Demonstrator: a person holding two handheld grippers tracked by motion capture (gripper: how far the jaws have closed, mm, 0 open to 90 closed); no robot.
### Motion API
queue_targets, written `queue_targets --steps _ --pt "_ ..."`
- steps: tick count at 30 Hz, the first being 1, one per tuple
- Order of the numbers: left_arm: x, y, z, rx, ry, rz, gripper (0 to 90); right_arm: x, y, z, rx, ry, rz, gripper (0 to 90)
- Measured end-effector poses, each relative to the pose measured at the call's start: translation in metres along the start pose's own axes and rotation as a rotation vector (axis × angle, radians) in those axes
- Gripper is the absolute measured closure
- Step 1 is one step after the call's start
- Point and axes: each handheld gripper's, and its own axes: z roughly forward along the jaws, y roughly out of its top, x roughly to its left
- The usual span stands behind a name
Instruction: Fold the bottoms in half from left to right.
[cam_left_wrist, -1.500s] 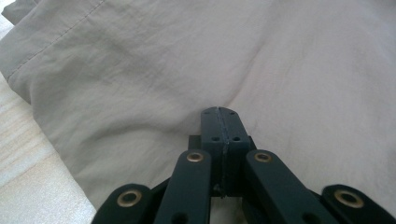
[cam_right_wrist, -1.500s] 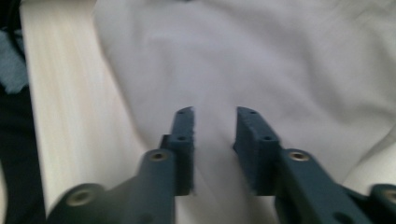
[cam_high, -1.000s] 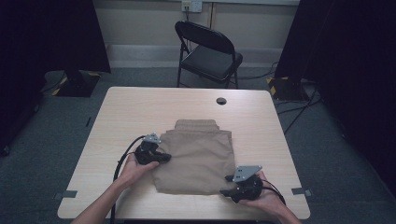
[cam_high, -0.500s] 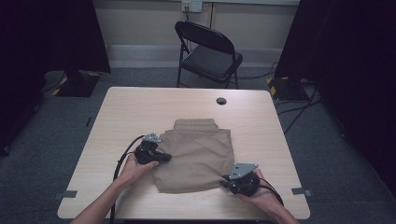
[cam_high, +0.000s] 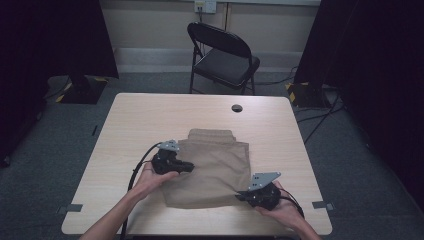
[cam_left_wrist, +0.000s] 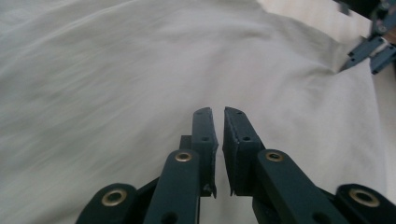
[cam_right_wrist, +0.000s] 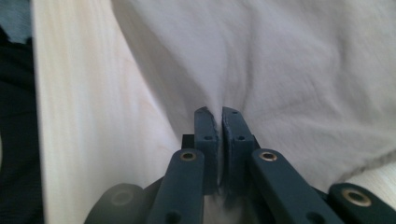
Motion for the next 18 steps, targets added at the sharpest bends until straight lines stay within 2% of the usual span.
queue_targets --steps 2,3,7,9,11,13,18 --pt "-0.006 0.001 0.008 0.039 -0.008 0.034 81.8 0.002 0.001 -0.002 -0.006 0.014 -0.008 87.0" --pt "-0.007 0.000 0.011 0.052 -0.006 0.037 81.8 0.003 0.002 -0.003 -0.011 0.021 -0.009 87.1" --pt "0.001 -0.005 0.021 0.112 0.045 0.030 81.2 0.004 0.004 -0.008 -0.025 0.037 -0.016 87.5" --pt "0.003 -0.007 0.022 0.112 0.035 0.026 81.1 0.004 0.006 -0.010 -0.033 0.042 -0.014 87.6" --pt "0.005 -0.007 0.020 0.119 0.040 0.030 81.9 -0.004 0.015 -0.018 -0.081 0.049 -0.003 87.8" --pt "0.006 -0.008 0.020 0.110 0.040 0.028 83.1 -0.011 0.023 -0.023 -0.107 0.046 0.004 87.8" --pt "0.009 -0.010 0.019 0.100 0.024 0.015 84.4 -0.029 0.039 -0.021 -0.136 0.038 0.026 87.8"
